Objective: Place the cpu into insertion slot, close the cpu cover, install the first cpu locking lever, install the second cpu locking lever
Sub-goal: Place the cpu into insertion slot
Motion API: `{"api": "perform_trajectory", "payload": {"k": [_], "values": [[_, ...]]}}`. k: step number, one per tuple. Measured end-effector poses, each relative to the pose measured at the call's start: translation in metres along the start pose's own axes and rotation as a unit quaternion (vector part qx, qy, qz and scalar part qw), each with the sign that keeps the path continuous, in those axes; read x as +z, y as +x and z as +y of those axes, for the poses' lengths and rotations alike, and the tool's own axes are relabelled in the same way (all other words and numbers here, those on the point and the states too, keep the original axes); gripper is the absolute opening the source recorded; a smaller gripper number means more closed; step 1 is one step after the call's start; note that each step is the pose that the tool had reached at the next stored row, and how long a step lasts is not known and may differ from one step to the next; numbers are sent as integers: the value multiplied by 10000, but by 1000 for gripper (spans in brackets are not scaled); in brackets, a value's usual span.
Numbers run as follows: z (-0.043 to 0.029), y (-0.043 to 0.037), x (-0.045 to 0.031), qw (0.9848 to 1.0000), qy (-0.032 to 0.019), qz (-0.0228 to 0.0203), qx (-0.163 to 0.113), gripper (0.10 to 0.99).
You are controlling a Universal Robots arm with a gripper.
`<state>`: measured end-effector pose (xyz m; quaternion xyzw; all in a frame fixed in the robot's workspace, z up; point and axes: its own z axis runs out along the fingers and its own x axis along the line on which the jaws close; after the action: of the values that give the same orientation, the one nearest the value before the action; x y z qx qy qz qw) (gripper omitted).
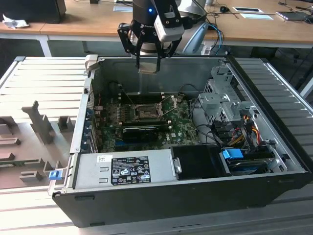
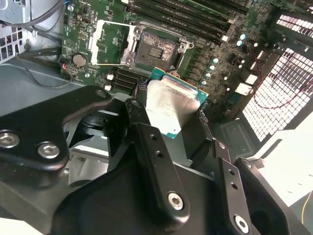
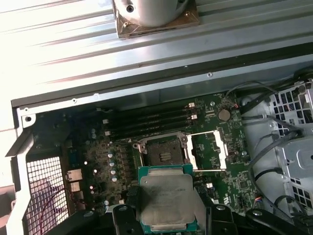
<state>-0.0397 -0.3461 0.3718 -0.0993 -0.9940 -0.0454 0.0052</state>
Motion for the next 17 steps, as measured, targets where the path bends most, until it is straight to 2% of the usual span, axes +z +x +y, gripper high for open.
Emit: {"api": "perform_trajectory", "payload": {"k": [12,17], "values": [[-3,0,29,10000,10,-10,84,529],[-3,0,33,9988,9,-47,478,529]]}}
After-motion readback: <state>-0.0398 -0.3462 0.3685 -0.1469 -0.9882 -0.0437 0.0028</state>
